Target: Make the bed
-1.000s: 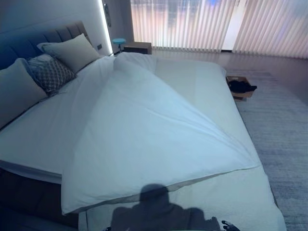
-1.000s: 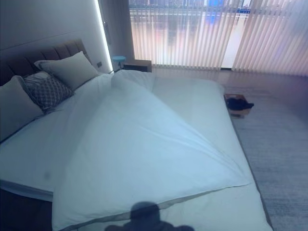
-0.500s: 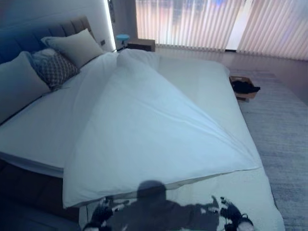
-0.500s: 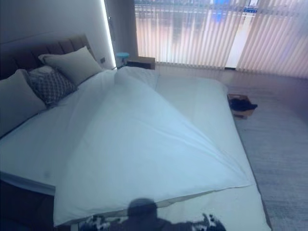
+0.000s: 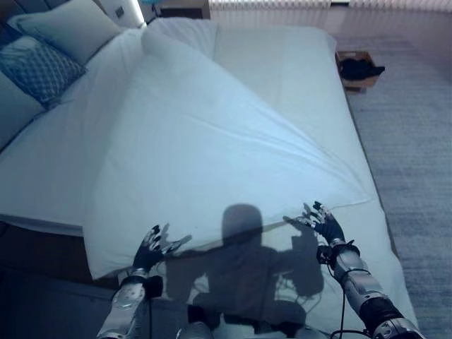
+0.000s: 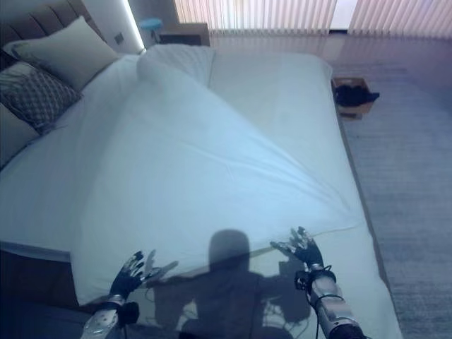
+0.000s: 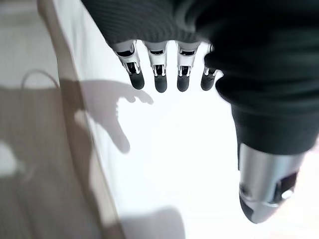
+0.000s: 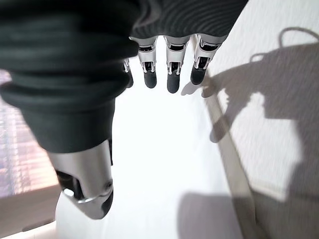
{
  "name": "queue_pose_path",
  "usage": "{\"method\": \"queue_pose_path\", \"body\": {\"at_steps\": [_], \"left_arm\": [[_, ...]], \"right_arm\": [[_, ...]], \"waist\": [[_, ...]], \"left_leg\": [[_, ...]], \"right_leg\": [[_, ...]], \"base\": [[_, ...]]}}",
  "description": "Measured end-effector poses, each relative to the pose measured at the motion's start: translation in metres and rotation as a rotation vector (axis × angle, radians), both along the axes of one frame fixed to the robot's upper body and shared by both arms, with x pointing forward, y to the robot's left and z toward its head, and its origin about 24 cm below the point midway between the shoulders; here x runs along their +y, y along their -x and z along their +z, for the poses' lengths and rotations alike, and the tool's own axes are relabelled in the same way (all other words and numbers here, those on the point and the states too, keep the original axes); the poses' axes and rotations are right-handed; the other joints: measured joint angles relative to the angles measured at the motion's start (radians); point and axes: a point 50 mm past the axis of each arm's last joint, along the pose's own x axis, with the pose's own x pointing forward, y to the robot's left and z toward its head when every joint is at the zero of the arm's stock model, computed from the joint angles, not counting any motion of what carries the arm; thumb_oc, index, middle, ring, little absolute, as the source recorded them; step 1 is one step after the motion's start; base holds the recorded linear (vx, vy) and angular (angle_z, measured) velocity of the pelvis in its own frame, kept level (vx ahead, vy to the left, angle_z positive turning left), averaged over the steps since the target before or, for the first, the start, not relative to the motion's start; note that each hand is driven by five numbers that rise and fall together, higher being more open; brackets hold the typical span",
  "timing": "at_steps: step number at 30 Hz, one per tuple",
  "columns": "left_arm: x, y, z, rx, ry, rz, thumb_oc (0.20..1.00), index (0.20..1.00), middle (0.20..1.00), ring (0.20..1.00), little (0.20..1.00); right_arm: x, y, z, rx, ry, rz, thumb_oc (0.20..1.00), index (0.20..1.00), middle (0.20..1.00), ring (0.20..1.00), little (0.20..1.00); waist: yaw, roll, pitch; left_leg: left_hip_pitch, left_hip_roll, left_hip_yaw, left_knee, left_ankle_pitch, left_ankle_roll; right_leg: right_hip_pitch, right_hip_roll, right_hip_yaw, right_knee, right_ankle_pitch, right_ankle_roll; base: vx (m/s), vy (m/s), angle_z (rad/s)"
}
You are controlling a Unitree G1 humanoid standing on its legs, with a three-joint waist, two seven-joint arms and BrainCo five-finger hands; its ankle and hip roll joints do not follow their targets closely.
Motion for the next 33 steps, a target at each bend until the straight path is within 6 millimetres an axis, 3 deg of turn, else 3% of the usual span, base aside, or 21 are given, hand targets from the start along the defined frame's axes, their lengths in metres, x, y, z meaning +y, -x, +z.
{"method": "queue_pose_path", "body": {"at_steps": [2,5,8,13,19,24,33], "left_arm": [[-0.017,-0.026,0.034,-0.139,0.054,-0.017,1.000,1.000,1.000,1.000,1.000],[-0.026,-0.052,0.073,-0.269,0.092,-0.026,1.000,1.000,1.000,1.000,1.000],[-0.036,-0.062,0.102,-0.368,0.135,-0.051,1.000,1.000,1.000,1.000,1.000],[-0.040,-0.060,0.115,-0.412,0.133,-0.069,1.000,1.000,1.000,1.000,1.000],[-0.069,-0.058,0.133,-0.473,0.150,-0.178,1.000,1.000,1.000,1.000,1.000],[-0.075,-0.059,0.138,-0.481,0.138,-0.206,1.000,1.000,1.000,1.000,1.000],[-0.084,-0.056,0.141,-0.492,0.139,-0.247,1.000,1.000,1.000,1.000,1.000]], "right_arm": [[0.003,-0.020,0.041,-0.173,-0.055,-0.008,1.000,1.000,1.000,1.000,1.000],[0.021,-0.039,0.069,-0.282,-0.158,-0.017,1.000,1.000,1.000,1.000,1.000],[0.033,-0.051,0.090,-0.350,-0.214,-0.026,1.000,1.000,1.000,1.000,1.000],[0.046,-0.055,0.104,-0.409,-0.323,-0.071,1.000,1.000,1.000,1.000,1.000],[0.051,-0.054,0.114,-0.470,-0.525,-0.142,1.000,1.000,1.000,1.000,1.000],[0.055,-0.057,0.121,-0.504,-0.687,-0.117,1.000,1.000,1.000,1.000,1.000],[0.060,-0.075,0.150,-0.583,-0.970,-0.095,1.000,1.000,1.000,1.000,1.000]], "waist": [[-0.004,0.013,0.060],[-0.008,-0.026,0.160],[0.004,-0.041,0.193],[0.010,-0.046,0.204],[0.001,-0.051,0.205],[0.000,-0.055,0.207],[0.001,-0.055,0.207]], "left_leg": [[-0.076,-0.019,-0.023,-0.042,-0.036,-0.032],[-0.133,-0.039,-0.028,-0.046,-0.030,-0.028],[-0.242,-0.064,-0.023,-0.011,-0.023,-0.012],[-0.313,-0.064,-0.020,-0.002,-0.017,-0.005],[-0.388,-0.057,-0.031,0.014,-0.017,-0.004],[-0.415,-0.049,-0.032,0.019,-0.017,-0.004],[-0.482,-0.053,-0.055,0.051,-0.018,-0.003]], "right_leg": [[-0.143,-0.005,0.020,0.083,-0.021,-0.008],[-0.239,-0.040,0.038,0.180,-0.043,-0.016],[-0.367,-0.076,0.067,0.240,-0.051,-0.023],[-0.437,-0.089,0.065,0.256,-0.048,-0.027],[-0.496,-0.088,0.050,0.258,-0.047,-0.030],[-0.516,-0.087,0.036,0.262,-0.047,-0.031],[-0.564,-0.106,0.020,0.294,-0.060,-0.049]], "base": [[-0.02,-0.036,-0.11],[-0.09,-0.010,0.02],[-0.05,0.025,0.11],[-0.02,-0.007,0.03],[-0.01,-0.028,0.02],[0.00,-0.015,0.01],[0.00,-0.006,0.06]]}}
